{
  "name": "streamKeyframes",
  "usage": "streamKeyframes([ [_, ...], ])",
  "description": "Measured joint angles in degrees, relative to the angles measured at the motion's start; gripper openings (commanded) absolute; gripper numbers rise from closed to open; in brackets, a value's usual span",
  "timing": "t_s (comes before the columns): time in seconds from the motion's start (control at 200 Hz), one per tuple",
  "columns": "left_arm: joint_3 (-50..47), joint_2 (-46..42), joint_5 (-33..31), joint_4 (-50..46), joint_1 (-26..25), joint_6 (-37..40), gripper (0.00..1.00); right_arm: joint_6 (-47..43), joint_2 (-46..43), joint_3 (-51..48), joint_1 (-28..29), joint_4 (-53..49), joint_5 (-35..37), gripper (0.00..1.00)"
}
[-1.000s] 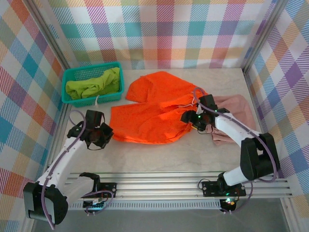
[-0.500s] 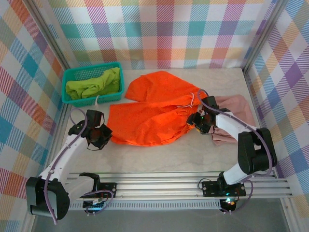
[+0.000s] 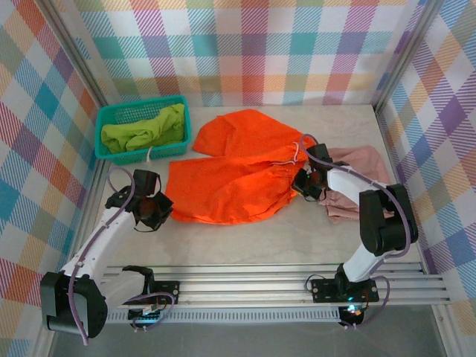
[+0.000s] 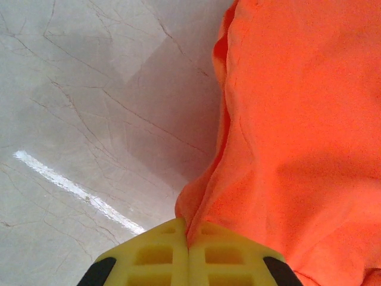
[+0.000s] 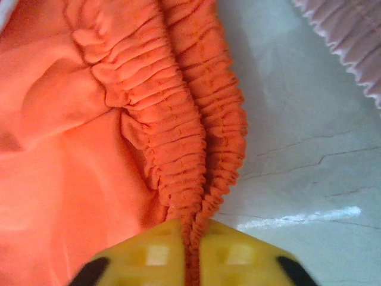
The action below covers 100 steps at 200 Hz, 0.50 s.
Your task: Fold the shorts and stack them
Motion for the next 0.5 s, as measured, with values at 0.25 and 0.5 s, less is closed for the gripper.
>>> streamKeyframes([
  [0.25, 10.45, -0.15, -1.07, -2.21, 2.01, 2.62, 0.00, -1.38, -2.05, 10.36, 0.00, -4.72, 0.39, 0.00],
  [0.5, 41.16, 7.26, -3.19, -3.45, 3.34, 7.34, 0.00, -4.61, -5.18, 36.76, -0.33, -9.90, -0.26, 0.00],
])
